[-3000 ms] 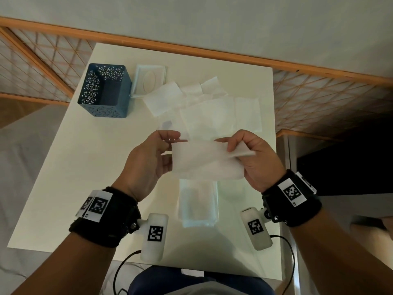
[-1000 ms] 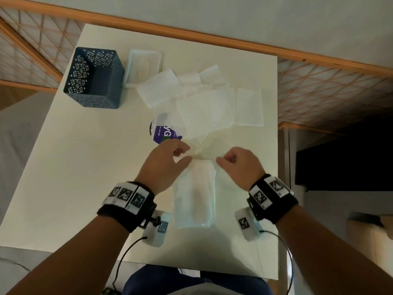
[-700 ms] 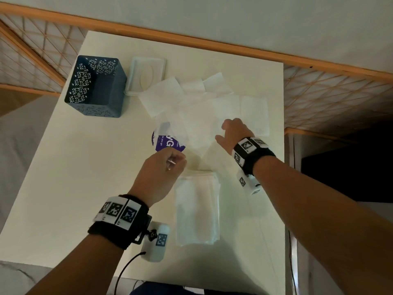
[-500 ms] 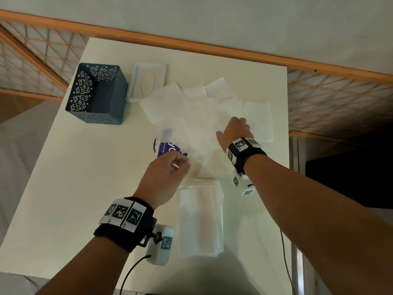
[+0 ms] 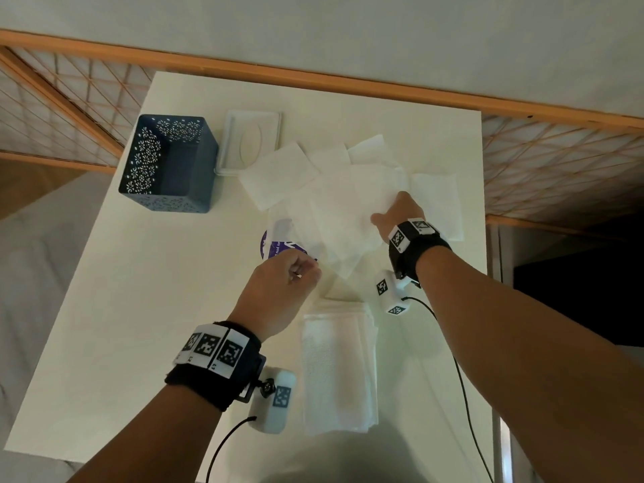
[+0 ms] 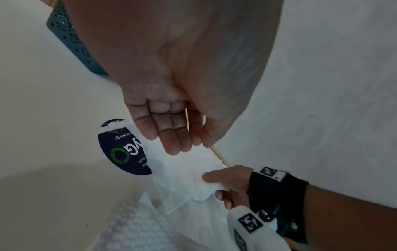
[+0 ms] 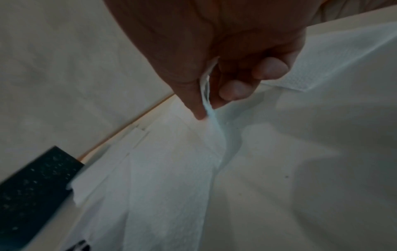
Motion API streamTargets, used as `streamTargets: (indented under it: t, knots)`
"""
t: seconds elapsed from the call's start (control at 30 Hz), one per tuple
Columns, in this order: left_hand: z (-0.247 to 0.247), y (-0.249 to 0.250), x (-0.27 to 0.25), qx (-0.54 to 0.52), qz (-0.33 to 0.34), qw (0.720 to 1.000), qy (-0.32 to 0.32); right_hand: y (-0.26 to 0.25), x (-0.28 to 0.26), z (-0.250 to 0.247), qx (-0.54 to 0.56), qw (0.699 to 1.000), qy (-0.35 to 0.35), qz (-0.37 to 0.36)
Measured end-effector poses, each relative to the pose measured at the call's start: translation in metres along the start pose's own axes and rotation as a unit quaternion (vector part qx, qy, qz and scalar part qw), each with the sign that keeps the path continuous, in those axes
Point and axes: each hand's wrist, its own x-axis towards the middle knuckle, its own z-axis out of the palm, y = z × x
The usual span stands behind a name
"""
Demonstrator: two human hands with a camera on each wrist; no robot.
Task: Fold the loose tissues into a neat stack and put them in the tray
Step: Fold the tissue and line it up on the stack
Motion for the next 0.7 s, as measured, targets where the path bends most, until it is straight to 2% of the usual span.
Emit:
streamTargets:
  t: [0.47, 0.6, 0.7]
  knots:
    - [-0.011, 0.003, -0.025, -0.015, -0.043, 0.999, 0.029, 0.012, -0.082, -0.042, -0.066, 0.989, 0.068, -0.117]
    - [-0.015, 0.009, -0.035, -0.046, -0.06, 0.997, 0.034, 0.014, -0.113, -0.054, 0.008, 0.982, 0.069, -0.175]
    - [-0.016, 0.018, -0.038, -0.122, -0.076, 0.989, 0.038, 0.014, -0.142, -0.061, 0.085, 0.978, 0.046, -0.185]
